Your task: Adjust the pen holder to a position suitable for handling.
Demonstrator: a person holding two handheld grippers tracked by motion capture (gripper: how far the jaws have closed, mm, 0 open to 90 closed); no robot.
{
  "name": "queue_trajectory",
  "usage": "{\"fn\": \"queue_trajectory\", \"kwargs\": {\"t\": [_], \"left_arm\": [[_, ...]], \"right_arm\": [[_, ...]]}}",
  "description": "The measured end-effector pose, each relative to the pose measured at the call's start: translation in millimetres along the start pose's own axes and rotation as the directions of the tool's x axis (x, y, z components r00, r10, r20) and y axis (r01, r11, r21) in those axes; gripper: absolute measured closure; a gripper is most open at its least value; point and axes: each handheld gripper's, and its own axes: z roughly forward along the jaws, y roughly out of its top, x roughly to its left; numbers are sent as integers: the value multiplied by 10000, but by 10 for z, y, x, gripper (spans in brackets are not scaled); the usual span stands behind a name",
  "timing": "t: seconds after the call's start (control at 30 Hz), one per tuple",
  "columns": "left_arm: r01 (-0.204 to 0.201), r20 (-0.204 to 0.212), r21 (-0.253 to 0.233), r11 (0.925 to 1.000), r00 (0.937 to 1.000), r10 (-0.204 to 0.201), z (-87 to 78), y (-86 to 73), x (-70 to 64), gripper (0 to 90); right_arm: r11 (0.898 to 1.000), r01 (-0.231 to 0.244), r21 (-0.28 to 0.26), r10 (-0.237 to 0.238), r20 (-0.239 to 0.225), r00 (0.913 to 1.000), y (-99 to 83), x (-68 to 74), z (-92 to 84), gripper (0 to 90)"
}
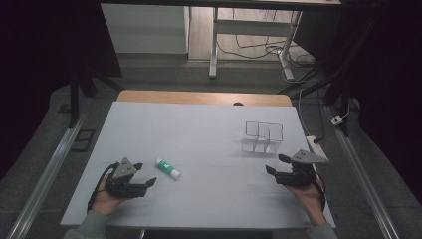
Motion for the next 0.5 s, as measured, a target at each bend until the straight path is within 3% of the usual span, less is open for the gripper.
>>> {"fn": "queue_trajectory", "kwargs": {"t": [0.5], "left_arm": [[-18,137,-70,10000,9999,19,13,5,12,258]], "right_arm": [[9979,-528,383,498,764,9958,105,-248,73,325]]}}
